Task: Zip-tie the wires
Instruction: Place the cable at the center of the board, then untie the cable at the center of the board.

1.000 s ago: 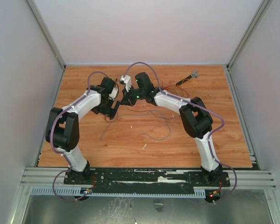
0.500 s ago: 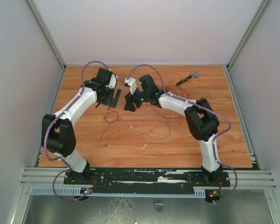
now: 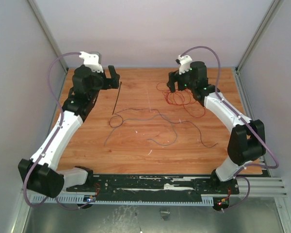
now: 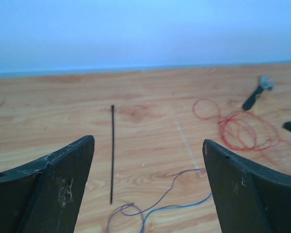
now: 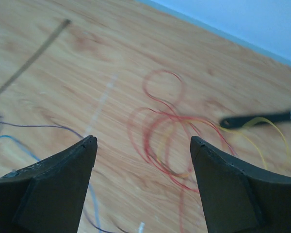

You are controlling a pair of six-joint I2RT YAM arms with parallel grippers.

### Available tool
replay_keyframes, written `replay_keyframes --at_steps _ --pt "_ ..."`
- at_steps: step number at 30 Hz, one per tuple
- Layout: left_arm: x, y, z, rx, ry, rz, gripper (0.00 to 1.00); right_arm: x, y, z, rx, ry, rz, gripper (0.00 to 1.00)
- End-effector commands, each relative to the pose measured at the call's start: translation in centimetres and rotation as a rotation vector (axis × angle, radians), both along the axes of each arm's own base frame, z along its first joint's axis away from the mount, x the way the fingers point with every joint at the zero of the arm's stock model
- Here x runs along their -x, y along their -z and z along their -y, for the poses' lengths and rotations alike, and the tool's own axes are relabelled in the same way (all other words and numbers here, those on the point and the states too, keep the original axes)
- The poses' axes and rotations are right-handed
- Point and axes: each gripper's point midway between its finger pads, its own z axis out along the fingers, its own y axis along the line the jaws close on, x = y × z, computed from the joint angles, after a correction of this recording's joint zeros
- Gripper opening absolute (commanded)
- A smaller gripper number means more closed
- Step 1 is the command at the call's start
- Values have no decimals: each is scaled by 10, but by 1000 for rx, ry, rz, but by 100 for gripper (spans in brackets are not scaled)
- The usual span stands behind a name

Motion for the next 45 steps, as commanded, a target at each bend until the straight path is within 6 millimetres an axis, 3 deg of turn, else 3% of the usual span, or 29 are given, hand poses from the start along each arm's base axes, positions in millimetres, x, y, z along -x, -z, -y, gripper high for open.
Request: replay_keyframes --at_steps 1,7,14,16,18,21,22,25,27,32,37,40,45 --pt "13 -46 9 129 58 182 98 -10 56 46 126 177 -144 79" --pt "34 -51 13 135 114 190 99 -20 99 29 158 88 -243 80" --pt "36 -41 17 130 135 152 98 -27 141 9 161 12 -330 74" --pt "34 -37 20 135 145 141 98 -31 150 4 163 0 -342 64" --pt "32 -34 23 139 157 133 98 -34 155 2 169 -2 -354 47" --pt "29 -34 26 144 167 137 99 -39 142 3 169 11 -329 8" --pt "27 -36 27 144 172 140 98 -40 134 4 166 17 -311 0" --pt "21 -40 36 147 212 140 98 -45 93 10 166 62 -239 0" --pt "18 -41 48 142 278 144 98 -48 55 16 161 96 -168 0" --pt "14 -59 69 155 404 275 99 -50 -73 34 127 174 76 0" --pt "5 -66 89 215 493 311 98 -31 -193 48 54 211 308 0" --pt "2 -66 98 255 535 312 98 -11 -239 48 8 175 406 0" --pt "4 -65 109 331 594 343 99 20 -291 46 -71 120 530 0"
